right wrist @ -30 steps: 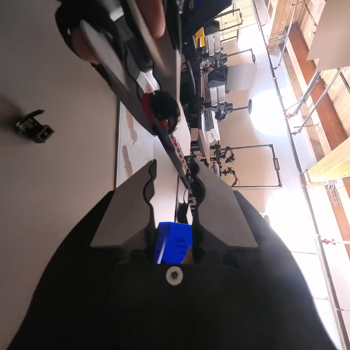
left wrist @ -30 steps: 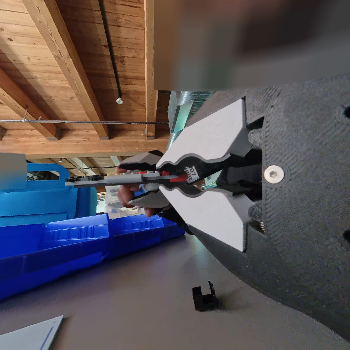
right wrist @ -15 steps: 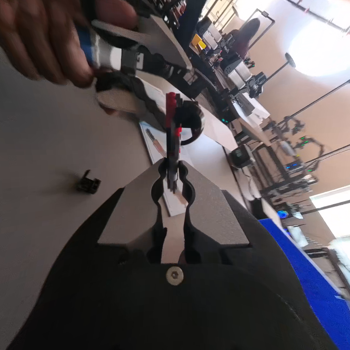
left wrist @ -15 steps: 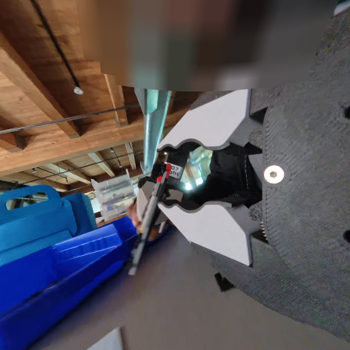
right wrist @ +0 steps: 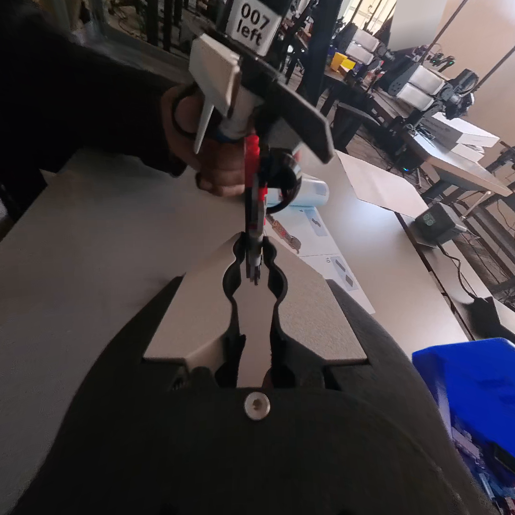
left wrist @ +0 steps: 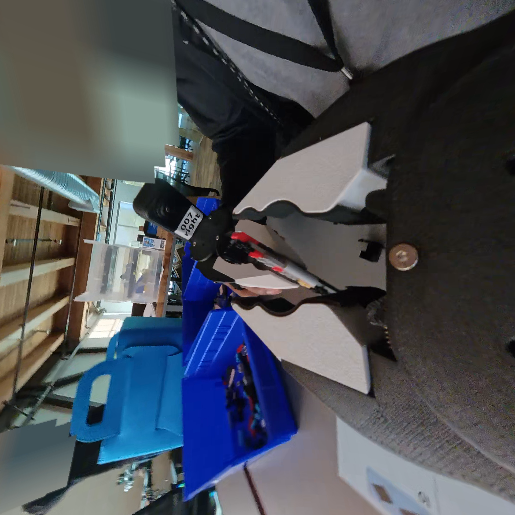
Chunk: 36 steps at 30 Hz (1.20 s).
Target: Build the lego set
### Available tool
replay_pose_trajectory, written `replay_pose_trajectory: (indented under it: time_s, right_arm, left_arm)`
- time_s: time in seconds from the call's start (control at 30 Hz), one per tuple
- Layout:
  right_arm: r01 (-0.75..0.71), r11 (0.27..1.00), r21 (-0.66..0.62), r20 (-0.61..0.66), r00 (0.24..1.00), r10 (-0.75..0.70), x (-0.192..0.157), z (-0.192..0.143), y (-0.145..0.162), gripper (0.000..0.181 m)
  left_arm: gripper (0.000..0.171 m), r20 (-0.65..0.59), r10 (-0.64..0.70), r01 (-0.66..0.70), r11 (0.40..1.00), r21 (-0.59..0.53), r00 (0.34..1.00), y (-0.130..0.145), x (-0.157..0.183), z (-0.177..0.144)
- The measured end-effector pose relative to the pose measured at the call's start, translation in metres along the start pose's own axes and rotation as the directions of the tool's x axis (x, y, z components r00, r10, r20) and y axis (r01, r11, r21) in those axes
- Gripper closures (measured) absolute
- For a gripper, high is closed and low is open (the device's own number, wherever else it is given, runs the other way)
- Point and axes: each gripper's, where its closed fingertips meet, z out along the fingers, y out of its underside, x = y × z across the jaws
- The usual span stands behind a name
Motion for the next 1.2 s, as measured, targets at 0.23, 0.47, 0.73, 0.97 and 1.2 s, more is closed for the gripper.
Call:
replay_pose_trajectory:
  time_s: [0.23, 0.47, 0.73, 0.97, 1.2]
  right_arm:
    - [0.02, 0.999, -0.036, 0.029, 0.999, -0.019, -0.004, 0.002, 0.008, 0.166]
    - [0.016, 0.999, -0.049, 0.049, 0.999, -0.013, -0.003, 0.003, 0.016, 0.166]
    - [-0.02, 0.999, -0.034, 0.092, 0.995, 0.023, -0.005, 0.003, 0.022, 0.166]
    - [-0.047, 0.999, -0.021, 0.106, 0.993, 0.049, -0.004, 0.004, 0.026, 0.166]
    - [-0.074, 0.997, -0.001, 0.124, 0.99, 0.074, -0.004, 0.003, 0.023, 0.166]
  left_arm:
    - [0.124, -0.067, 0.241, -0.247, 0.964, -0.102, 0.968, 0.015, 0.01, 0.011]
    - [0.134, -0.069, 0.297, -0.304, 0.941, -0.147, 0.952, 0.024, 0.004, 0.019]
    - [0.148, -0.08, 0.344, -0.353, 0.921, -0.165, 0.936, 0.033, -0.004, 0.023]
    - [0.149, -0.077, 0.358, -0.365, 0.92, -0.143, 0.931, 0.035, -0.007, 0.025]
    - [0.149, -0.071, 0.371, -0.377, 0.919, -0.111, 0.926, 0.033, -0.007, 0.025]
